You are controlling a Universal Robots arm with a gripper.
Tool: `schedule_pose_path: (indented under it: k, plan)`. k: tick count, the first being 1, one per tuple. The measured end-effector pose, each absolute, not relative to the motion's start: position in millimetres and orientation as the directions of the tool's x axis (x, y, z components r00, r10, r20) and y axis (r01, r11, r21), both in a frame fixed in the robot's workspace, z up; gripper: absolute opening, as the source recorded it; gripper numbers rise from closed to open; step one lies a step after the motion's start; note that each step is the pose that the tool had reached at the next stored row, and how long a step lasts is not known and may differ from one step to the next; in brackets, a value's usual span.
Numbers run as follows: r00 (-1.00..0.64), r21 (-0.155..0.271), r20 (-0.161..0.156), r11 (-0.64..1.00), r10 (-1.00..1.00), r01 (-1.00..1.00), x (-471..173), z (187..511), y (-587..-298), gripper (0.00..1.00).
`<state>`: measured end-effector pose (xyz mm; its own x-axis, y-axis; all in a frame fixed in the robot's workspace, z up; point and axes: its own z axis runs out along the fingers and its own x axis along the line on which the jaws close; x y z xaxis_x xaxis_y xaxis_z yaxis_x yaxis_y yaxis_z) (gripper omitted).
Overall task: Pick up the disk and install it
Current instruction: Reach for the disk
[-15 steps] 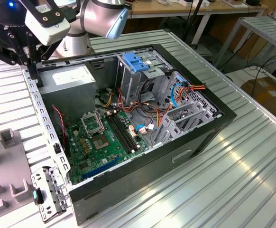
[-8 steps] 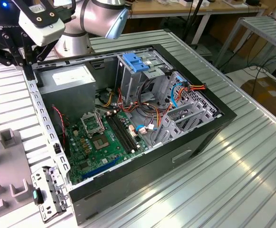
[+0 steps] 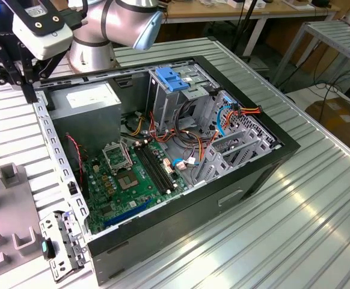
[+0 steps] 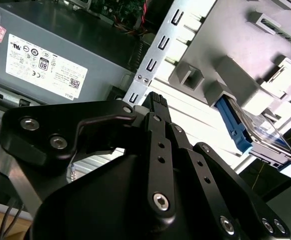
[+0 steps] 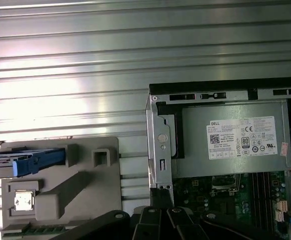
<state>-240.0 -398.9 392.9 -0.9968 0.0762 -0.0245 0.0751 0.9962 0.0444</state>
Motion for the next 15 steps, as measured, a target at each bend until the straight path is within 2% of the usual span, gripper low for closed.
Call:
schedule_pose_path:
  k: [15]
  plan:
    - [-0.997,0.044,-0.024,0.996,0.076,0.075,-266.3,392.9,-398.9,0.11]
